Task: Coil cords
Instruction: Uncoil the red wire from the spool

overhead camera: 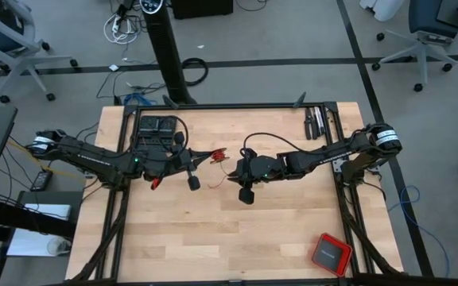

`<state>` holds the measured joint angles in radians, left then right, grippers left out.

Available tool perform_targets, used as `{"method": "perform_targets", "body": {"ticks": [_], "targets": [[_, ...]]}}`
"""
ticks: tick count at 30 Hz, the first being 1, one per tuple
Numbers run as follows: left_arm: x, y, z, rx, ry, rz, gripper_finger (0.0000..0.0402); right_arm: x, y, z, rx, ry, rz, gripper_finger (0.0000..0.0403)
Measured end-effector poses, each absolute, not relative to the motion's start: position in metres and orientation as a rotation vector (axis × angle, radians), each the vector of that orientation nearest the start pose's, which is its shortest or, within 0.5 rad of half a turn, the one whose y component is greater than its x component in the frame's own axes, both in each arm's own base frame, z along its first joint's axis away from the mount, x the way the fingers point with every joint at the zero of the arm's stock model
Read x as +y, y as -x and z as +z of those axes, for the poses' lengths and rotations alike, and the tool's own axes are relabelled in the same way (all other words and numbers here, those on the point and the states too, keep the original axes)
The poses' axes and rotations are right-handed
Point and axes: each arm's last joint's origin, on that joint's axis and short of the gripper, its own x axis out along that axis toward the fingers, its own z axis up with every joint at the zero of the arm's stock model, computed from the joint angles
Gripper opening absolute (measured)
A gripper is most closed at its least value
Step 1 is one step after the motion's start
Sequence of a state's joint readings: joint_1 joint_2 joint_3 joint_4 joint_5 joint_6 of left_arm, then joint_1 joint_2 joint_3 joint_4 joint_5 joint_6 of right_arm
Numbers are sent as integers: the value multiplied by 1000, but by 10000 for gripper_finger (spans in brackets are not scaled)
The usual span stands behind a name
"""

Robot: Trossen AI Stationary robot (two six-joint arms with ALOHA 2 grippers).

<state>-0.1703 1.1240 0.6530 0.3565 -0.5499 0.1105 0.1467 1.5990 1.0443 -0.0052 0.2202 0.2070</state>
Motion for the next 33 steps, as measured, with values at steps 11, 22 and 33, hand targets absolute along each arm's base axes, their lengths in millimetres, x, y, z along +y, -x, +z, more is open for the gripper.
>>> {"method": "perform_targets", "body": {"ticks": [11, 22, 33], "targets": [[-26, -242, 274, 120, -136, 374, 1, 43, -346, 239, 534, -99, -136, 48], [-26, -242, 274, 120, -136, 374, 1, 43, -346, 239, 535, -78, -143, 48], [-26, -242, 274, 123, -138, 373, 1, 43, -345, 240, 526, -41, -186, 48]]}}
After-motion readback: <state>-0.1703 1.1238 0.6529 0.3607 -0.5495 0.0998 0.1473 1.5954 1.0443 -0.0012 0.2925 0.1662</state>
